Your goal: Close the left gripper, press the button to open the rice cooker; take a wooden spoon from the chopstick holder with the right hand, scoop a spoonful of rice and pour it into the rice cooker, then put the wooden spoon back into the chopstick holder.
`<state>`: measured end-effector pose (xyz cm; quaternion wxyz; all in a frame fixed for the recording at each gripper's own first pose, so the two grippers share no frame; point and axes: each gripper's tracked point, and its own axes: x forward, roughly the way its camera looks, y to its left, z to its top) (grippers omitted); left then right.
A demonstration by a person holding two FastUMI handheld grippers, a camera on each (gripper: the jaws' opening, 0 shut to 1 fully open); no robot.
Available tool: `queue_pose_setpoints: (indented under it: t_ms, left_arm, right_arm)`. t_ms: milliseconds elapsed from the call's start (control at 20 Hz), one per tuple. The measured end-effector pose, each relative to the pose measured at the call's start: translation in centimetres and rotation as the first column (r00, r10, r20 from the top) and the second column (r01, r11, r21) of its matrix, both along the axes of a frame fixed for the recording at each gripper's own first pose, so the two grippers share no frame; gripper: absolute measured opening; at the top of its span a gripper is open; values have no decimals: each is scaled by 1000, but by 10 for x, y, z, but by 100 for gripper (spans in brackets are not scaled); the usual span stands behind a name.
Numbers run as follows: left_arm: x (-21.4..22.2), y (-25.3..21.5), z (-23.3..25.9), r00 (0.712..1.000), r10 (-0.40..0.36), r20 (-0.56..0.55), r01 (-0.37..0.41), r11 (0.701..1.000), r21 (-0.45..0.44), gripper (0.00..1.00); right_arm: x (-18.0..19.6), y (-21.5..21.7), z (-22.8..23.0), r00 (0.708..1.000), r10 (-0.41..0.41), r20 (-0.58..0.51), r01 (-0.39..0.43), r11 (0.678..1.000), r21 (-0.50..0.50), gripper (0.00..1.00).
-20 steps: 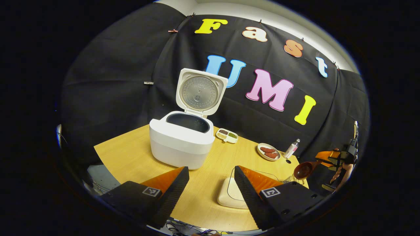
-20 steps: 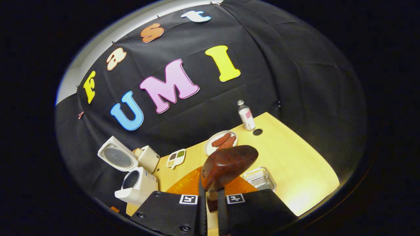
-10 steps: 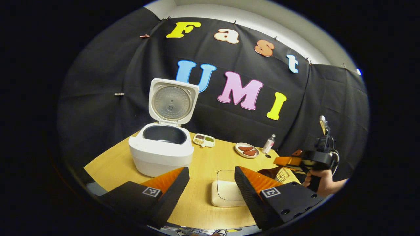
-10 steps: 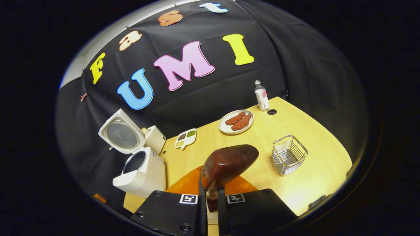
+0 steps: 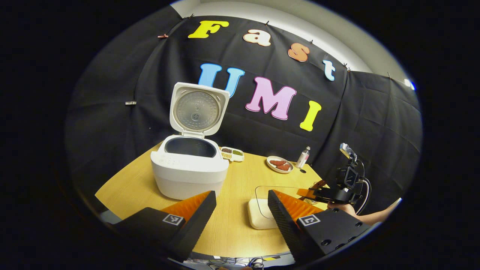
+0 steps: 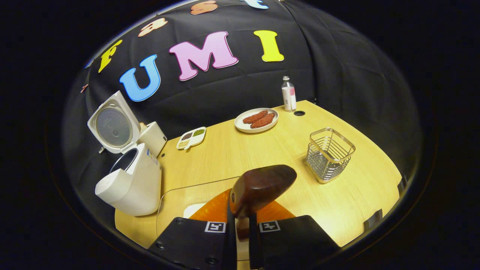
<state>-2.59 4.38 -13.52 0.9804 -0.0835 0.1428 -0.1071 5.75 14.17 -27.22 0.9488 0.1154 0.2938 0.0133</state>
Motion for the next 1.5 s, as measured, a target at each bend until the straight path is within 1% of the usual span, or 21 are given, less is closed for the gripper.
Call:
queue_pose_setpoints:
  t_ms: [150,400,500,650,800,950,1000,1150,1200,1250,1400,1450,1500]
  left_arm:
    - [4,9,-6,1000,-6,-1,6,1000,30,95]
    - [9,19,-1,1000,14,9,-14,1000,20,95]
    - [9,22,-5,1000,20,1,-20,999,28,95]
    - [8,25,-3,1000,22,2,-22,999,31,95]
    - [7,25,-3,1000,21,5,-21,999,31,95]
    - [6,24,-2,1000,23,-5,-23,999,22,95]
    - [6,24,1,1000,24,0,-24,1000,17,95]
    - [5,26,4,1000,26,12,-26,999,30,95]
    - [5,25,4,1000,21,13,-22,999,34,95]
    - [4,25,2,1000,19,11,-19,999,38,95]
    - [2,26,1,1000,14,10,-14,999,43,95]
    - [1,26,0,1000,12,12,-13,999,47,95]
    - [-1,25,-1,1000,9,13,-10,999,48,95]
  right_arm:
    - [-12,15,-4,1000,22,-2,-22,1000,-10,17]
    - [-26,43,-9,998,28,-57,-26,999,33,17]
    - [-27,52,-9,996,22,-88,-14,996,86,17]
    - [-27,58,-10,989,-20,-146,47,981,186,17]
    - [-32,61,-13,976,-61,-209,121,950,289,17]
    - [-34,58,-13,964,-82,-252,170,922,349,17]
    - [-36,55,-12,957,-98,-271,201,902,382,18]
    - [-39,47,-9,927,-147,-345,311,816,487,17]
    - [-39,45,-9,919,-154,-362,332,797,505,17]
    - [-41,41,-8,916,-164,-365,345,786,513,17]
    - [-39,28,1,918,-189,-350,357,779,516,17]
    - [-37,26,6,917,-194,-350,364,766,530,17]
    - [-34,26,11,914,-198,-354,375,745,551,18]
